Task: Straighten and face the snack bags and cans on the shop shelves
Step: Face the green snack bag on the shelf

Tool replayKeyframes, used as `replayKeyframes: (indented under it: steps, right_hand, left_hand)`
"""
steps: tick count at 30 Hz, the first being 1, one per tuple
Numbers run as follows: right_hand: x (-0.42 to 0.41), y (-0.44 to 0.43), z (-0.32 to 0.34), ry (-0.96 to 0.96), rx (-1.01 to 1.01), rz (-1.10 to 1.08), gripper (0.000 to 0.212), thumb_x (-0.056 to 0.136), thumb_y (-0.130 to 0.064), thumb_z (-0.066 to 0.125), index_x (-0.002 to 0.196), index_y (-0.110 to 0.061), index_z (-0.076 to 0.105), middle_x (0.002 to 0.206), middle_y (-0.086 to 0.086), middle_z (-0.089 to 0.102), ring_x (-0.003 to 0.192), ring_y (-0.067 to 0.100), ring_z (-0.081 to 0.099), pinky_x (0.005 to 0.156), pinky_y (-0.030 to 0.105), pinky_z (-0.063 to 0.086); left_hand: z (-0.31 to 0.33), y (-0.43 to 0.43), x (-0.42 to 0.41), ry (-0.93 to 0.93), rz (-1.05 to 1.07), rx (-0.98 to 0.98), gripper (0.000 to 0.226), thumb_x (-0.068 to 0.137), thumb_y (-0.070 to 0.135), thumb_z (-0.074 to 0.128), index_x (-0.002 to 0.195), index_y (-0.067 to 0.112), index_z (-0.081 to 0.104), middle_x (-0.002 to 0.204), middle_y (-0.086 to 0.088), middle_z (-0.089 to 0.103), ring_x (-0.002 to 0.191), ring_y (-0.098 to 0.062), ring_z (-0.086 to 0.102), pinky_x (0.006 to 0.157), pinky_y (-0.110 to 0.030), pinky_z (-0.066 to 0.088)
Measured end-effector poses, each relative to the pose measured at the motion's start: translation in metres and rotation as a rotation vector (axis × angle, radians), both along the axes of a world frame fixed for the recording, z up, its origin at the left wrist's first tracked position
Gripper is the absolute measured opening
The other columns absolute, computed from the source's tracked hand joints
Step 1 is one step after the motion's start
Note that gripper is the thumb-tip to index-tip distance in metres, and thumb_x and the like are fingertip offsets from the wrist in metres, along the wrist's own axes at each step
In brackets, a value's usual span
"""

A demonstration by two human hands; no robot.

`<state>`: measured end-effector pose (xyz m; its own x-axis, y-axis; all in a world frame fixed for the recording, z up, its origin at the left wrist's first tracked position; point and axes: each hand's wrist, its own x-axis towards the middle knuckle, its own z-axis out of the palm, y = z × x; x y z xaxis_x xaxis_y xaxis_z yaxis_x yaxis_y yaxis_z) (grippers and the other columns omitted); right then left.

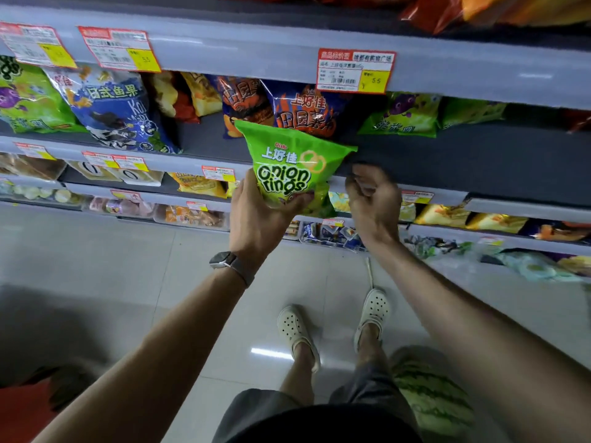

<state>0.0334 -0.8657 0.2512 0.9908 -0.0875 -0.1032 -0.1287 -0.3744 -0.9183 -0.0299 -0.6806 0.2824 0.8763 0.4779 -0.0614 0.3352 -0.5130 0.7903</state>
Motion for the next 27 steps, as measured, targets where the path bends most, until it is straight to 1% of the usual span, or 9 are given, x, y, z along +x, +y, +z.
replayKeyframes:
  steps: [4,7,10,14,15,17,19,24,27]
  right_hand:
    - [-0.044,-0.038,-0.005,-0.061,0.037,-0.08,0.021,0.102,-0.018,0.061,0.119,-0.011,0.07,0.109,0.0,0.074,0.098,0.015,0.069,0.075,0.016,0.051]
    - [-0.049,-0.061,-0.006,-0.017,0.102,-0.128,0.027,0.103,-0.029,0.059,0.126,-0.017,0.067,0.117,-0.004,0.072,0.105,0.011,0.067,0.086,0.028,0.053]
    - [-0.036,-0.082,-0.003,0.0,0.044,-0.146,0.044,0.1,-0.043,0.057,0.139,-0.023,0.06,0.132,-0.005,0.064,0.121,0.015,0.06,0.1,0.038,0.05]
    - [-0.005,-0.107,0.0,0.008,-0.031,-0.158,0.044,0.101,-0.044,0.058,0.139,-0.02,0.059,0.125,-0.003,0.064,0.118,0.02,0.058,0.104,0.045,0.047]
    - [0.005,-0.113,0.0,0.001,-0.043,-0.151,0.042,0.103,-0.043,0.058,0.137,-0.02,0.059,0.123,-0.005,0.064,0.115,0.019,0.058,0.103,0.043,0.047]
    - [0.023,-0.123,0.005,-0.006,-0.061,-0.12,0.041,0.105,-0.036,0.058,0.142,-0.018,0.057,0.123,-0.008,0.062,0.11,0.01,0.054,0.099,0.025,0.044]
    - [0.041,-0.131,0.007,-0.011,-0.087,-0.075,0.044,0.107,-0.031,0.057,0.147,-0.014,0.053,0.131,-0.003,0.062,0.111,0.006,0.053,0.092,0.018,0.041]
    - [0.062,-0.147,-0.011,0.092,-0.167,0.062,0.046,0.108,-0.04,0.05,0.15,-0.021,0.05,0.141,0.004,0.061,0.125,0.022,0.057,0.093,0.027,0.041]
    - [0.06,-0.156,-0.016,0.097,-0.201,0.11,0.05,0.108,-0.043,0.049,0.152,-0.022,0.048,0.144,0.003,0.06,0.128,0.021,0.056,0.1,0.031,0.045]
  left_hand:
    - [0.008,-0.051,0.016,-0.019,-0.137,0.051,0.072,0.069,0.071,0.079,0.115,0.02,0.059,0.11,0.002,0.065,0.108,-0.026,0.059,0.086,-0.046,0.052]
    - [0.015,-0.093,0.034,-0.005,-0.21,0.061,0.078,0.071,0.076,0.074,0.121,0.018,0.056,0.114,-0.003,0.063,0.111,-0.031,0.056,0.088,-0.048,0.051]
    - [0.02,-0.128,0.059,0.024,-0.207,0.026,0.08,0.073,0.074,0.077,0.127,0.02,0.055,0.121,-0.004,0.063,0.117,-0.031,0.055,0.091,-0.048,0.051]
    - [0.021,-0.156,0.089,0.008,-0.214,-0.065,0.084,0.067,0.079,0.078,0.126,0.021,0.062,0.116,0.001,0.071,0.112,-0.026,0.063,0.095,-0.048,0.052]
    - [0.019,-0.16,0.093,-0.003,-0.238,-0.054,0.083,0.069,0.076,0.078,0.126,0.018,0.062,0.115,0.0,0.071,0.11,-0.028,0.064,0.095,-0.049,0.051]
    - [0.017,-0.166,0.099,-0.001,-0.283,-0.032,0.077,0.072,0.061,0.079,0.128,0.01,0.061,0.117,-0.007,0.068,0.11,-0.033,0.061,0.095,-0.049,0.049]
    - [0.013,-0.168,0.103,0.006,-0.311,-0.048,0.076,0.073,0.051,0.08,0.134,0.01,0.058,0.121,-0.008,0.065,0.114,-0.032,0.06,0.096,-0.048,0.05]
    - [-0.009,-0.176,0.101,0.032,-0.297,-0.137,0.09,0.071,0.04,0.075,0.153,0.016,0.048,0.136,-0.009,0.059,0.126,-0.027,0.061,0.101,-0.047,0.056]
    - [-0.017,-0.183,0.095,0.082,-0.267,-0.134,0.099,0.074,0.027,0.075,0.162,0.013,0.034,0.15,-0.014,0.051,0.138,-0.029,0.054,0.113,-0.047,0.049]
